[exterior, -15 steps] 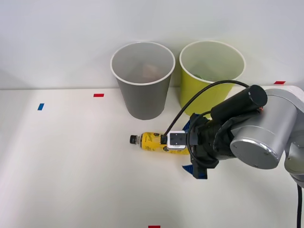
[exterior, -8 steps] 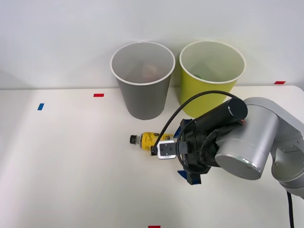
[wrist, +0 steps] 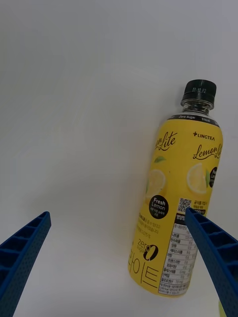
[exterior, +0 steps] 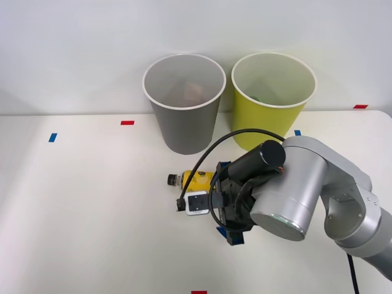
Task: Put cans in the gray bin, plastic bottles in the light green bin
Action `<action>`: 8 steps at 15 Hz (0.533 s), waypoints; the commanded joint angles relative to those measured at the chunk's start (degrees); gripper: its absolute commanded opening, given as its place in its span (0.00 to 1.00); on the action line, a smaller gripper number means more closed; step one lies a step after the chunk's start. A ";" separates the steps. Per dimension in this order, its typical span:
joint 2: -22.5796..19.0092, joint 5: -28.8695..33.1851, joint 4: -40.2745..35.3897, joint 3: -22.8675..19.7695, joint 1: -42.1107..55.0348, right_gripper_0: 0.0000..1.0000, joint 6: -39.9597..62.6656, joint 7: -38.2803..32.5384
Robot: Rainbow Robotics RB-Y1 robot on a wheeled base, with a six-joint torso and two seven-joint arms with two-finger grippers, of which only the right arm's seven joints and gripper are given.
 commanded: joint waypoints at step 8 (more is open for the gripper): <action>9.23 1.63 18.11 0.34 -8.91 0.93 -3.54 0.73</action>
